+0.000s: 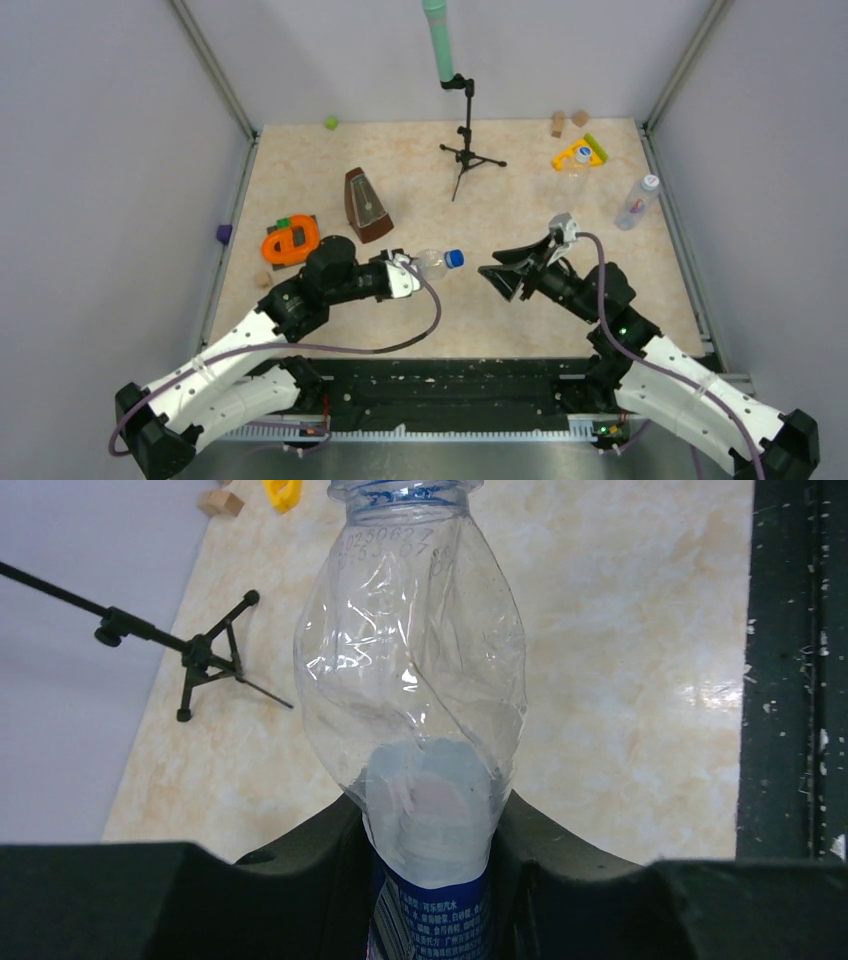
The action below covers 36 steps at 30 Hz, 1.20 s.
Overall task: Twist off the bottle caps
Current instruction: Unscrew the bottle cap from the plastic bottle.
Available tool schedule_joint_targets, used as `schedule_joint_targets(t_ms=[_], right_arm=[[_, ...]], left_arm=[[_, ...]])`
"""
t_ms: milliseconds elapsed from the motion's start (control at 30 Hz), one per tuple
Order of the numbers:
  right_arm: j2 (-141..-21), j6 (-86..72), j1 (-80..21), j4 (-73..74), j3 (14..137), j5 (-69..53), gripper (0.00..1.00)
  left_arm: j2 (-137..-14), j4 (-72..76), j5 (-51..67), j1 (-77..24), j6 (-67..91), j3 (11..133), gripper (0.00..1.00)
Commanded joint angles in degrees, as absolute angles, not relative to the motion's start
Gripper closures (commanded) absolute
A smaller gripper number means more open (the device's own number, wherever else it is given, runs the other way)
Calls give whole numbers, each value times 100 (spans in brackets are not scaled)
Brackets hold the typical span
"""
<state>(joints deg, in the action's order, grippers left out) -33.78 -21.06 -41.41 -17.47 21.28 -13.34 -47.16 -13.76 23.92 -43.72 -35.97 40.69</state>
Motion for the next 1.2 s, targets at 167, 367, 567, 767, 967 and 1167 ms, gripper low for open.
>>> schedule_joint_targets(t_ms=[167,367,567,767,967,1167], right_arm=[[-3922,-4681,-4091,-51,3783,136,38],[-4053,-5965,-4058,-377,3726,-46,45],[-4552,-6383,-4034,-528,3855,-929,41],[-4716,-6681,-4039,-814,3684,-1019,41],[-4835,-6802,-4034,-1104,3688,-1316,41],[-5097,-6829,-4035,-973,3780,-1456,41]], left_arm=[[-4728,-381,1231,-4564,-3907,3711,100],[-4929,-221,545,-4926,-4393,3629,100],[-4936,217,268,-5001,-4563,3468,100],[-4964,274,240,-5017,-4605,3475,100],[-4960,208,253,-5035,-4634,3486,100],[-4939,186,254,-5046,-4640,3493,100]])
